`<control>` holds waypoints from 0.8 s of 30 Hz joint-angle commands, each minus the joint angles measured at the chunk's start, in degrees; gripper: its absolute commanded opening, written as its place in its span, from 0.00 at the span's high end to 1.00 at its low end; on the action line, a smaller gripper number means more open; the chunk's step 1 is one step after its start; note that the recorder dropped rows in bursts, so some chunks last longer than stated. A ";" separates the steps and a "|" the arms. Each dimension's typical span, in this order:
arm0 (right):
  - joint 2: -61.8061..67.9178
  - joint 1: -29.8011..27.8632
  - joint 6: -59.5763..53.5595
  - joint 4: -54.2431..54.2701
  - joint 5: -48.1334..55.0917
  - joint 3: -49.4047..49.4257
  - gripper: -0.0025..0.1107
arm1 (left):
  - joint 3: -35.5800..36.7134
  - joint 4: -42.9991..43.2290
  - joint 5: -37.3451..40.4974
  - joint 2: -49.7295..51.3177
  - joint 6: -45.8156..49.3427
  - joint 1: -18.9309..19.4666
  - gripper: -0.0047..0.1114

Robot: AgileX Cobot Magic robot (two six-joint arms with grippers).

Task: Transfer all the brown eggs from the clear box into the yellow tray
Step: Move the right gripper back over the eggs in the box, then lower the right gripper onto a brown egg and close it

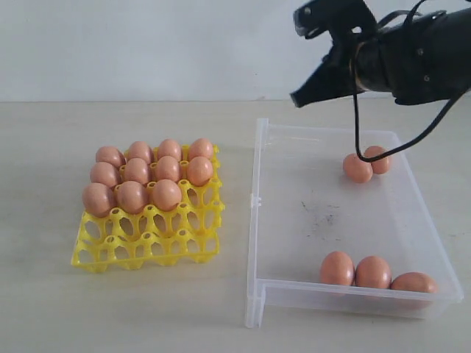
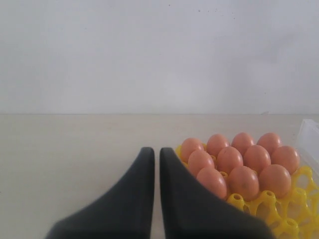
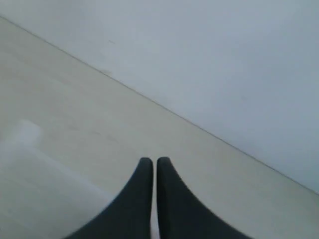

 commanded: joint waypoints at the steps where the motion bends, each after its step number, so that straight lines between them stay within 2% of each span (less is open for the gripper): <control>1: 0.22 -0.66 -22.52 12.90 14.21 -0.27 0.98 | 0.22 -0.30 -0.83 -0.17 0.01 0.12 0.93; 3: 0.22 -1.95 -33.03 24.82 12.44 -1.90 0.98 | 0.22 -0.30 -0.83 -0.17 0.01 0.12 0.93; 6: 1.33 -6.41 -56.88 57.92 9.53 -6.42 0.98 | 0.22 -0.30 -0.83 -0.17 0.01 0.12 0.93; 8: 3.32 -9.87 -77.45 82.36 14.26 -10.43 0.98 | 0.22 -0.30 -0.83 -0.17 0.01 0.12 0.93; 10: 6.74 -12.93 -90.49 99.70 23.92 -14.67 0.98 | 0.22 -0.30 -0.83 -0.17 0.01 0.12 0.93; 13: 11.45 -14.92 -93.63 106.08 32.38 -18.82 0.98 | 0.22 -0.30 -0.83 -0.17 0.01 0.12 0.93; 17: 14.75 -15.07 -94.11 106.26 31.65 -20.24 0.95 | 0.22 -0.30 -0.83 -0.17 0.01 0.12 0.93; 20: 15.36 -15.07 -96.74 106.26 28.32 -20.24 0.80 | 0.22 -0.30 -0.83 -0.17 0.01 0.12 0.93; 24: 15.36 -15.07 -96.25 106.26 23.57 -20.12 0.48 | 0.22 -0.30 -0.83 -0.17 0.01 0.12 0.93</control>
